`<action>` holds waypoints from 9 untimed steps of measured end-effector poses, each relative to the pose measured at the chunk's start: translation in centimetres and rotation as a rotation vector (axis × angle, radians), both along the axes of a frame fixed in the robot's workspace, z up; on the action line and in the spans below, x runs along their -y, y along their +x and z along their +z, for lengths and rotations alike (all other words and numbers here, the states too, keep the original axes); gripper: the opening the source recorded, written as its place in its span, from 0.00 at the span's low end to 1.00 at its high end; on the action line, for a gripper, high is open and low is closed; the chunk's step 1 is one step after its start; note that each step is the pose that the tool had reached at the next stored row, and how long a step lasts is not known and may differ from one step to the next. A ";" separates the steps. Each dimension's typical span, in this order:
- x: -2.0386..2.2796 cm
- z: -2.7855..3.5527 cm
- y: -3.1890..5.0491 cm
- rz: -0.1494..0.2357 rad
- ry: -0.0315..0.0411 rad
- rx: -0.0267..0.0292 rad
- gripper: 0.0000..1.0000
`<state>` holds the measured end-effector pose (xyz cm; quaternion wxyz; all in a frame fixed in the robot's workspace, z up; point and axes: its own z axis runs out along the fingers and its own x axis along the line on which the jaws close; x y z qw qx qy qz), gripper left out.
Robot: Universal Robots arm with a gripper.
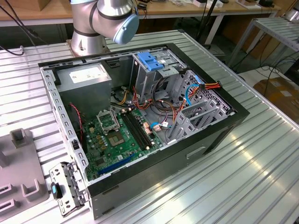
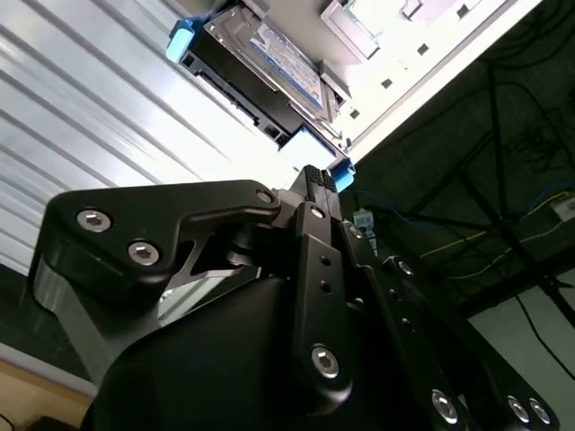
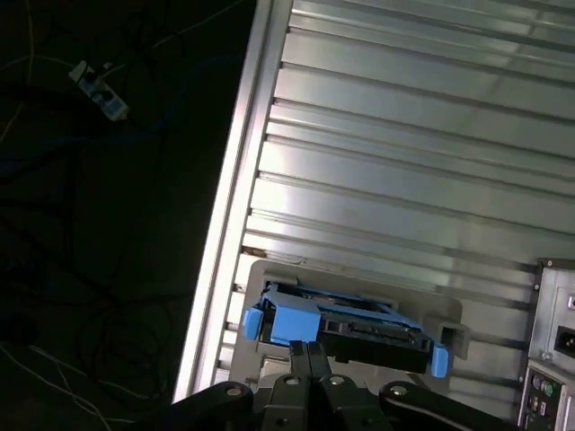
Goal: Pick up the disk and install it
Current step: 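Pick up the disk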
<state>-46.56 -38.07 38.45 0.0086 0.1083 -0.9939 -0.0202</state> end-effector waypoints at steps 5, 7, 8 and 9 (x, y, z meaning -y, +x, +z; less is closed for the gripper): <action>0.00 0.00 0.00 0.056 0.0000 0.0000 0.11; 0.00 0.00 0.00 0.083 0.0000 0.0000 0.11; 0.00 0.00 0.00 0.094 0.0000 0.0000 0.11; 0.00 0.00 0.00 0.120 0.0000 0.0000 0.11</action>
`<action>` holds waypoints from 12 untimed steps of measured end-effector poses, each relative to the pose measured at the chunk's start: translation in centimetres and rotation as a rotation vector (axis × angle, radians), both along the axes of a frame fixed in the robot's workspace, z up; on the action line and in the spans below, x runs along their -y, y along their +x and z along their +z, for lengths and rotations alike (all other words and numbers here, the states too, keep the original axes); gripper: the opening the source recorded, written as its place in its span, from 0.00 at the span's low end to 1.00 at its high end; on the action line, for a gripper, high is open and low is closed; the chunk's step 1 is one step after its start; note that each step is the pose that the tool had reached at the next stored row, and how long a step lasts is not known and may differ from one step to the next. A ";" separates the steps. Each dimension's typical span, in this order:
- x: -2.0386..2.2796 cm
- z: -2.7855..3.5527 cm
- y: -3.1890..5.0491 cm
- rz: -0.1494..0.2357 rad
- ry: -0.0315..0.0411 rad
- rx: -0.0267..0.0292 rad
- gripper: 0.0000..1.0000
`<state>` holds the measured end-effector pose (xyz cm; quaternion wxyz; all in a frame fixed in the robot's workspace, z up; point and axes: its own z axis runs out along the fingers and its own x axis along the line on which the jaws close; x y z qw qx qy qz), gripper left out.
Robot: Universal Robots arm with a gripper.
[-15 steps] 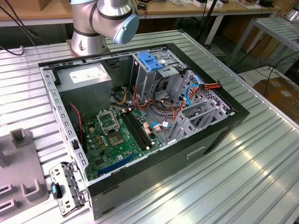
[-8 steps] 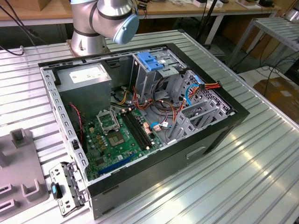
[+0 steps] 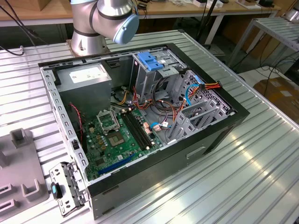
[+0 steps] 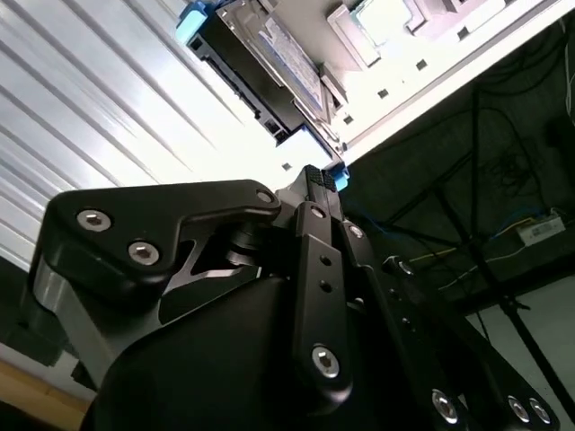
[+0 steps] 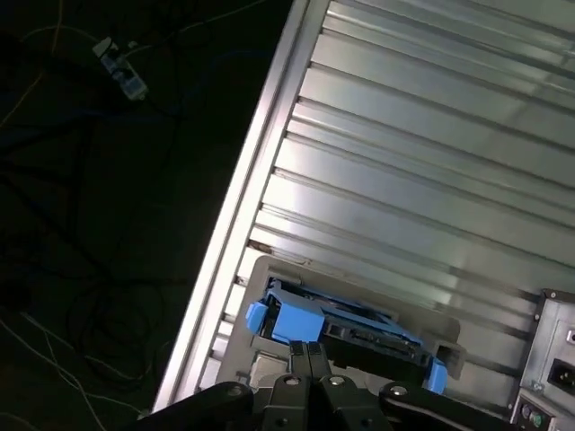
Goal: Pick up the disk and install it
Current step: 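Pick up the disk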
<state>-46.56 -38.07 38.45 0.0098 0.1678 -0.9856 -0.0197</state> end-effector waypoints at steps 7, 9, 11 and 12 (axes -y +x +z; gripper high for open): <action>0.00 0.00 0.00 0.112 0.0000 0.0000 0.11; 0.00 -0.01 0.00 0.136 0.0000 0.0001 0.11; 0.00 0.00 0.00 0.165 0.0000 0.0001 0.11; 0.00 0.00 0.00 0.179 0.0000 0.0000 0.11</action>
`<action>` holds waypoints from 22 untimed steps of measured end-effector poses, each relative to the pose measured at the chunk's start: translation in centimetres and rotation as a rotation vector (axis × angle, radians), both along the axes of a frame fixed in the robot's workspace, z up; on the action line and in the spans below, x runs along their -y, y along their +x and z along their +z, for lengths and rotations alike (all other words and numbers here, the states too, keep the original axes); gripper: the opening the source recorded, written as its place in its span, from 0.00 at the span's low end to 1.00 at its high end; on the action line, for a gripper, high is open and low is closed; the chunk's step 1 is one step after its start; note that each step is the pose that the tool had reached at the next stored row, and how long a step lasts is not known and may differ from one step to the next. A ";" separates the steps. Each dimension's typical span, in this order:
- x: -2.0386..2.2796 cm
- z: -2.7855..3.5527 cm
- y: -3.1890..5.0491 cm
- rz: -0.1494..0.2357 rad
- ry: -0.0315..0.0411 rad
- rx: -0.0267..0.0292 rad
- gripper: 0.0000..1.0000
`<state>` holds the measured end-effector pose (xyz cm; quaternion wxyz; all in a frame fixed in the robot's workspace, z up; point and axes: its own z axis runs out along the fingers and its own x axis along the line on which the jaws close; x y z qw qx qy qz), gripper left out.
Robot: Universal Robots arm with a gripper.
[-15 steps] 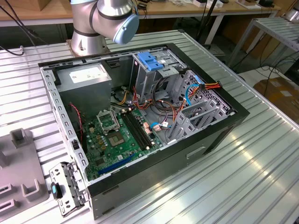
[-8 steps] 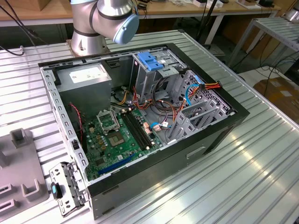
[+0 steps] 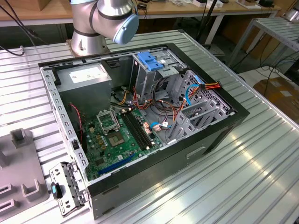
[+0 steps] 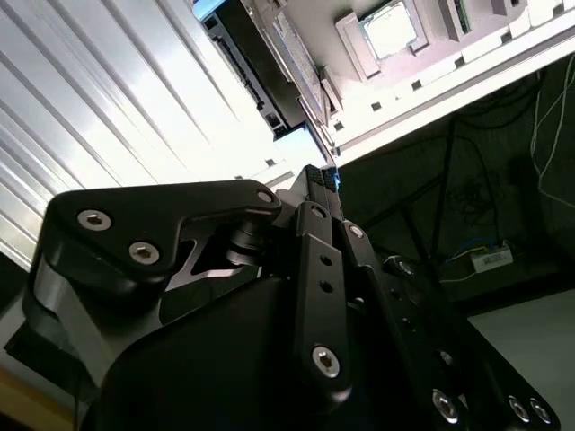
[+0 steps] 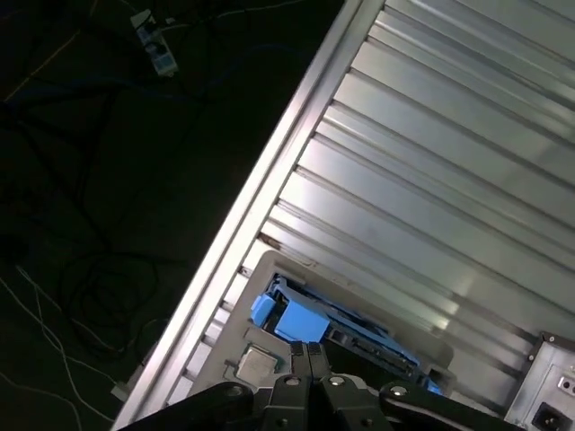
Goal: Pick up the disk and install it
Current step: 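Pick up the disk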
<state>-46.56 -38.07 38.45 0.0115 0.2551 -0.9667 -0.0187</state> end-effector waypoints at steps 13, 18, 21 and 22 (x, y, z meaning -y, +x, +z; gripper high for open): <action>0.00 0.00 0.00 0.098 0.0000 0.0001 0.11; 0.00 0.00 0.00 0.199 0.0000 0.0001 0.11; 0.00 0.00 0.00 0.253 0.0000 0.0000 0.11; 0.00 0.00 0.00 0.269 0.0000 0.0000 0.11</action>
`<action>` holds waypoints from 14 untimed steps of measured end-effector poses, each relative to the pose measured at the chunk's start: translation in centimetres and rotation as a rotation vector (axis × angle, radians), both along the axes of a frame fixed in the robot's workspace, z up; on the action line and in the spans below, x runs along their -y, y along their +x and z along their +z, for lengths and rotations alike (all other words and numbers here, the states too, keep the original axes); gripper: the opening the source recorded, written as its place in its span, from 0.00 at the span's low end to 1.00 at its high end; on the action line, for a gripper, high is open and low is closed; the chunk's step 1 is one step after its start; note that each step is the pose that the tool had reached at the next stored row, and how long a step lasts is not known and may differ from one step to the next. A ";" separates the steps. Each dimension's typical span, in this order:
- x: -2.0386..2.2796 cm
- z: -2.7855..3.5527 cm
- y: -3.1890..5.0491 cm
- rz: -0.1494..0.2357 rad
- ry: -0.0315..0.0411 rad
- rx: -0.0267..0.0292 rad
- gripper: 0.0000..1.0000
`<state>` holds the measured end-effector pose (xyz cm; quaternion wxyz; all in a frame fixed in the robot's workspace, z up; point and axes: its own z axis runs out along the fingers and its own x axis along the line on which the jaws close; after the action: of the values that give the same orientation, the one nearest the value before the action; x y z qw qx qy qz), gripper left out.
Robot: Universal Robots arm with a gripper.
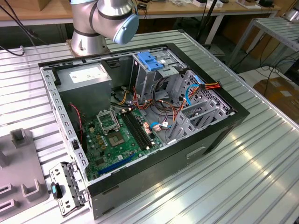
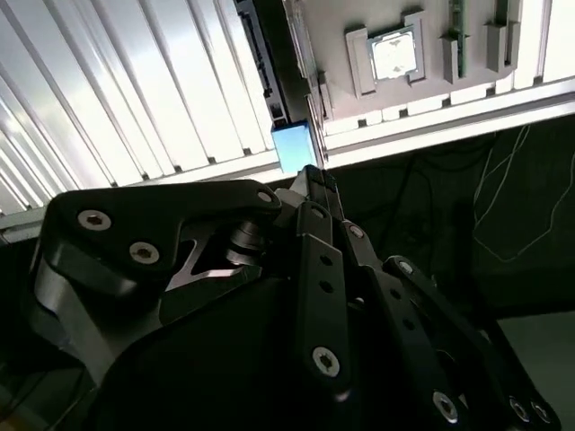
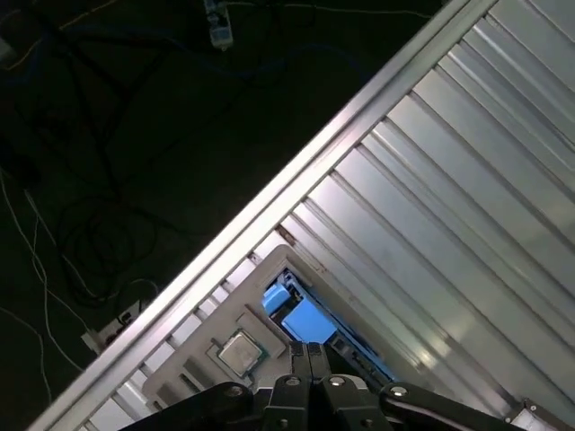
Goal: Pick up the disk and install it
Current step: 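Pick up the disk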
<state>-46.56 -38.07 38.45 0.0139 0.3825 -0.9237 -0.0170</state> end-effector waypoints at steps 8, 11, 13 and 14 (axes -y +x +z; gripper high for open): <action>0.00 -0.02 0.00 0.169 0.0000 0.0001 0.11; 0.00 -0.05 0.00 0.242 0.0000 0.0002 0.11; 0.00 -0.08 0.00 0.300 0.0000 0.0003 0.11; 0.00 -0.09 0.00 0.324 -0.0001 0.0006 0.11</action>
<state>-46.55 -38.07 38.36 0.0162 0.5266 -0.8498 -0.0144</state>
